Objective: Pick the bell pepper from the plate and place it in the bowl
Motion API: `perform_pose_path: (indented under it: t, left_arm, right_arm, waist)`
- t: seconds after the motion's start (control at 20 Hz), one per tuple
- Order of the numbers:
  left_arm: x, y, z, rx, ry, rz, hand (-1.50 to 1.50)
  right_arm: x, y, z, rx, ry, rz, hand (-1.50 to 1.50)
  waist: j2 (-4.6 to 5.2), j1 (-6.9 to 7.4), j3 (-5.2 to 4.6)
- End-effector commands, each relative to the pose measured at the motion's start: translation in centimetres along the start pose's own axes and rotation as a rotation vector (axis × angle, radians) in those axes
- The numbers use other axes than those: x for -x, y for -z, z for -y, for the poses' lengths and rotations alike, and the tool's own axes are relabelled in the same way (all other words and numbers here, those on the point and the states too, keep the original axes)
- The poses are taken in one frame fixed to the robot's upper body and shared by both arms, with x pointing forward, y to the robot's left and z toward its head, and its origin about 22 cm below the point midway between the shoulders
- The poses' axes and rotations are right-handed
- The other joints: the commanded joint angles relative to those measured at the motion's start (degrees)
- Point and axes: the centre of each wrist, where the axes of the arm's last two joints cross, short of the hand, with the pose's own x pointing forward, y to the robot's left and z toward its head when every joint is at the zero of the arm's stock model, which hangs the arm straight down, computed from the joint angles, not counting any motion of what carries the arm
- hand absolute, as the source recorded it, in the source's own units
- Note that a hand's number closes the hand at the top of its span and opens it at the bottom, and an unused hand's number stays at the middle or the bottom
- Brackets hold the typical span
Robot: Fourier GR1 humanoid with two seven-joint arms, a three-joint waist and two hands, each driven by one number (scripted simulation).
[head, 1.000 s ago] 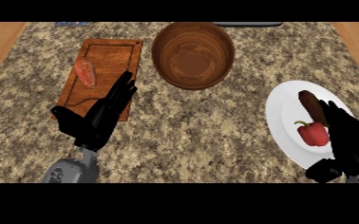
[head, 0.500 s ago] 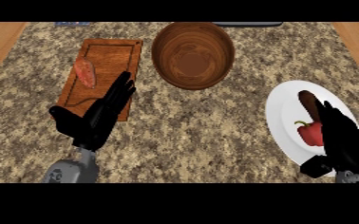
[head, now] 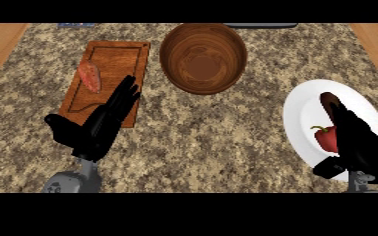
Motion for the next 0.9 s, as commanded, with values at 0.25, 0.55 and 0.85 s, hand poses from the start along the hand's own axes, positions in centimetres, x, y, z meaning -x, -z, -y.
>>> perform_pose_path:
  t: [0.25,0.55,0.85]
  left_arm:
    - [1.0,1.1,-0.9,0.005,0.005,-0.006,0.0]
    - [0.7,0.9,-0.6,0.005,0.004,0.015,0.0]
    - [0.9,0.7,-0.5,0.01,-0.003,-0.01,0.0]
  right_arm:
    - [2.0,1.5,-2.2,0.03,0.013,0.007,-1.5]
    - [0.3,1.7,-3.4,0.058,-0.012,0.122,1.5]
    - [0.4,2.4,-2.1,0.062,-0.011,0.145,1.5]
  waist:
    - [0.03,-0.1,-0.01]
    - [0.04,0.04,-0.01]
    - [0.02,0.06,-0.01]
